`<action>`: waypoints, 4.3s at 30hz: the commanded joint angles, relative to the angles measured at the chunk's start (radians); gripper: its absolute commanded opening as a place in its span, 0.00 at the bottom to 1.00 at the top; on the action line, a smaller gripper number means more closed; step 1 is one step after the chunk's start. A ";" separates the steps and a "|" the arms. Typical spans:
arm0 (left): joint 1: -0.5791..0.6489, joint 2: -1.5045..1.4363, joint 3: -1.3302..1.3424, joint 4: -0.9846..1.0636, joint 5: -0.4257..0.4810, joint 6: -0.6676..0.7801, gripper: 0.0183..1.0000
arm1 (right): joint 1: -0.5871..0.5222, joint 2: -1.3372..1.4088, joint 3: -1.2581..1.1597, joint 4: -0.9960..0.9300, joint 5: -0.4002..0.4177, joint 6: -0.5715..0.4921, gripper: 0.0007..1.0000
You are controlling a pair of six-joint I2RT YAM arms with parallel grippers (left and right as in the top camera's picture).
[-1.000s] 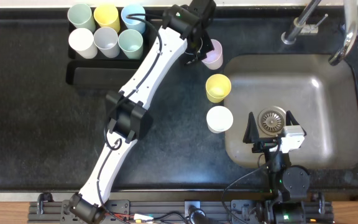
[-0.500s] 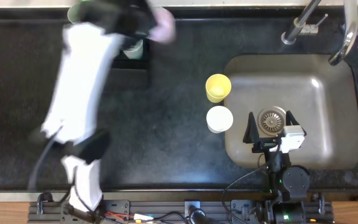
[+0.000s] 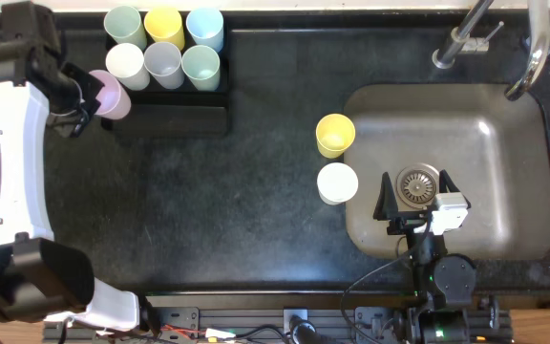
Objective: Store Cups
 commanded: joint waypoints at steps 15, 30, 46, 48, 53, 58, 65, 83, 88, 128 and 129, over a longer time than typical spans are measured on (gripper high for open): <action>0.025 0.161 -0.005 0.092 0.048 -0.056 0.02 | -0.006 -0.007 -0.013 0.005 -0.003 -0.006 1.00; 0.024 0.259 -0.005 0.119 0.045 -0.079 0.02 | -0.006 -0.007 -0.013 0.005 -0.003 -0.006 1.00; 0.019 0.304 -0.005 0.129 0.036 -0.075 1.00 | -0.006 -0.007 -0.013 0.005 -0.003 -0.006 1.00; 0.016 0.294 -0.005 0.127 0.036 -0.075 1.00 | -0.006 -0.007 -0.013 0.005 -0.003 -0.006 1.00; -0.021 0.208 -0.005 0.097 0.036 -0.074 1.00 | -0.006 -0.007 -0.013 0.005 -0.003 -0.006 1.00; -0.115 0.084 -0.005 0.069 0.039 -0.074 1.00 | -0.006 -0.007 -0.013 0.005 -0.003 -0.006 1.00; -0.486 -0.024 -0.005 0.140 -0.030 0.002 1.00 | -0.006 -0.007 -0.013 0.005 -0.003 -0.006 1.00; -1.019 0.197 -0.005 0.397 -0.051 -0.215 1.00 | -0.006 -0.007 -0.013 0.005 -0.003 -0.006 1.00; -1.012 0.266 -0.005 0.347 0.015 -0.217 1.00 | -0.006 -0.007 -0.013 0.005 -0.003 -0.006 1.00; -0.888 0.334 0.056 0.385 0.006 -0.210 0.02 | -0.006 -0.007 -0.013 0.005 -0.003 -0.006 1.00; -0.881 0.322 0.071 0.372 -0.011 -0.210 0.02 | -0.006 -0.007 -0.013 0.005 -0.003 -0.006 1.00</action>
